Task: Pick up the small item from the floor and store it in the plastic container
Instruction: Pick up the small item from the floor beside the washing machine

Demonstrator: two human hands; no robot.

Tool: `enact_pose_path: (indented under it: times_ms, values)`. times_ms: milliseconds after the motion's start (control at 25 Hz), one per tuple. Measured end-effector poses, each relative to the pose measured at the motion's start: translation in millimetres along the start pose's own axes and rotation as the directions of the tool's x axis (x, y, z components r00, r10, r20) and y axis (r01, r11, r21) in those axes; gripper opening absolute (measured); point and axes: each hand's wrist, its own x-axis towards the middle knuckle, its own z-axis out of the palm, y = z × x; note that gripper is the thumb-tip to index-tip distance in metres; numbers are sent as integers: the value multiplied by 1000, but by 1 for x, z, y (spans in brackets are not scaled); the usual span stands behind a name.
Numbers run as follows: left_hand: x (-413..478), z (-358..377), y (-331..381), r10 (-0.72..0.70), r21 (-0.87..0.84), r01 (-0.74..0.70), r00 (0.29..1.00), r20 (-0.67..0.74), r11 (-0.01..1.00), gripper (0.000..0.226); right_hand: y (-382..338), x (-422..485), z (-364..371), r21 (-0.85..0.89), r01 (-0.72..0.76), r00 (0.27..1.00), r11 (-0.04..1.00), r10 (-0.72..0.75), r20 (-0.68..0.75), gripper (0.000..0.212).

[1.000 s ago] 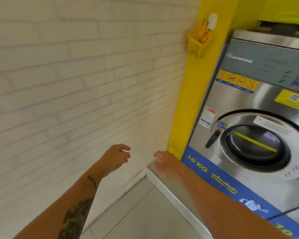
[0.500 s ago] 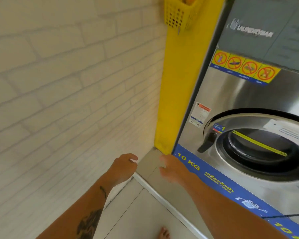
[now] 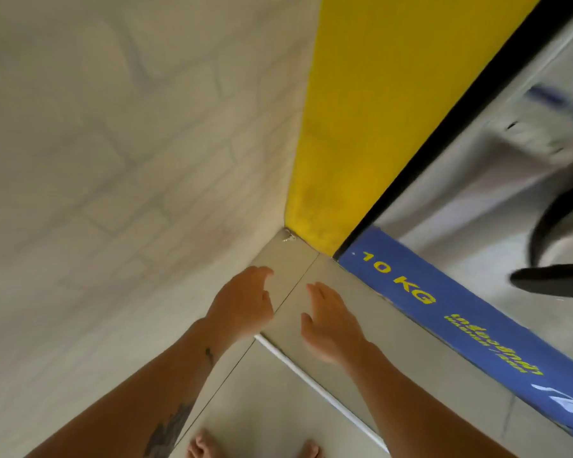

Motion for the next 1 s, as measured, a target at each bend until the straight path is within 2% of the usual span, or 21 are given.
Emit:
enact_pose_path:
  times_ms: [200,320,480,640,720,880,1000]
  values:
    - [121,70,-50,108,112,-112,993,42,987,65,52,110,67,-57,4,999,998,-6,-34,59]
    - [179,97,-68,226,214,-216,974,-21,953,69,77,157,93,-135,11,995,991,-24,-97,61]
    - [233,121,-79,421,469,-369,907,-7,802,80,106,199,122,-158,3,980,987,-34,-194,66]
    - [268,139,-87,479,636,-375,878,9,675,89,119,208,150,-203,27,937,979,-95,-337,69]
    - [278,147,-90,493,642,-368,870,-17,672,85,120,210,160,-208,10,930,978,-85,-359,71]
    - [288,157,-94,548,586,-368,821,-161,722,58,123,214,165,-199,-9,917,980,-71,-392,73]
    - [286,159,-99,523,564,-312,812,-259,765,47,124,212,165,-200,-3,919,980,-76,-387,72]
